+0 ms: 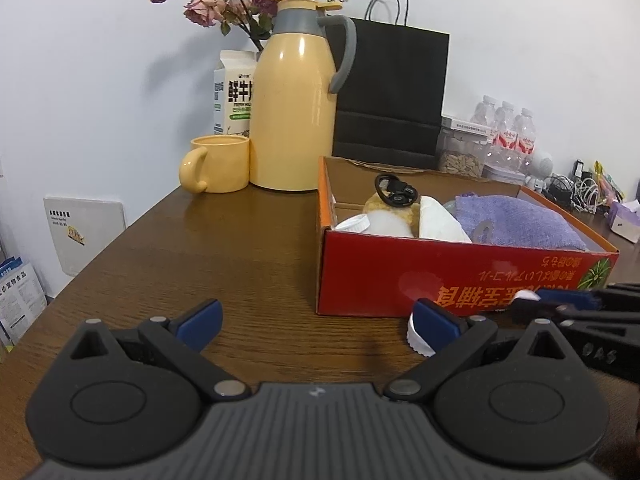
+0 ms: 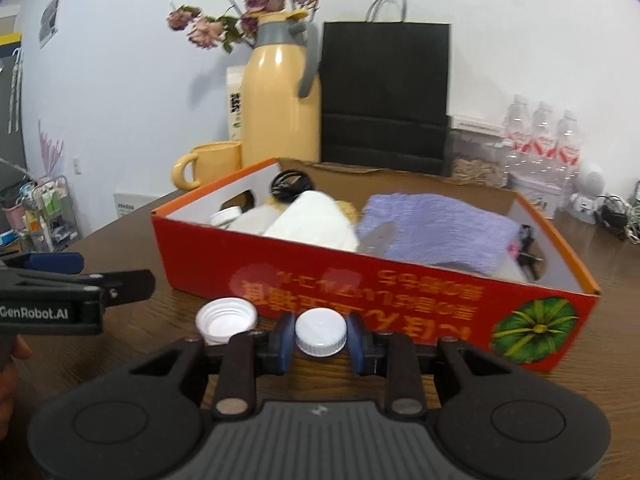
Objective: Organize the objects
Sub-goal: 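Grasp the large white cap with the left tool while the right tool holds its cap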
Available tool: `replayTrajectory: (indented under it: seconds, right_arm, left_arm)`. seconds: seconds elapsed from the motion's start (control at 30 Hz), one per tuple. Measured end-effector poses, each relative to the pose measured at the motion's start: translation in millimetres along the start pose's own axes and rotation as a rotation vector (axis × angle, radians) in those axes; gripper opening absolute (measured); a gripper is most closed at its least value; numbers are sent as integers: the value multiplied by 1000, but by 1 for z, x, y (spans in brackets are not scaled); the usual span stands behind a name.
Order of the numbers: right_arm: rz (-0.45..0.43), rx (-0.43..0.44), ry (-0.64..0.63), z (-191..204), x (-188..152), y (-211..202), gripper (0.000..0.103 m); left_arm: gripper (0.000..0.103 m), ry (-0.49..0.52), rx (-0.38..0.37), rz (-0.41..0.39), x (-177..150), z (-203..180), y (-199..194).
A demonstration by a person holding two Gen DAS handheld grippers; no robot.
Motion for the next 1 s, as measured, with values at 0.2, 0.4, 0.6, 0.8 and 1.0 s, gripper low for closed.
replayTrajectory:
  seconds: [0.2,0.4,0.6,0.8,1.0]
  right_arm:
    - [-38,-29,47,-28,3,-13,27]
    - [-73,-41,79,-46,3,-24,27]
    - [-105,-43,99,-60,3,-35,27]
    - [-115,-24,80,-59,0,-41,27]
    - [-127,-9,58,-52,-3,-45,27]
  left_arm:
    - [103,16,-4,35,1,-10,9]
    - [103,48,-30,64,5,-36,20]
    - [103,69,-56,97,9,-64,33]
    - [103,71,-76,133,9,-80,44]
    - [97,50,-65,164,7,-81,48]
Point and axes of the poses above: each gripper's, at about its wrist camera, not at the fingertips, and y roughly the way its jaws point, z to its left, x to its top, the point moved 4 cm from there along y, roughly the way its jaws point, and after that the axes turned 10 degrees about y, right-handed, at the moved point
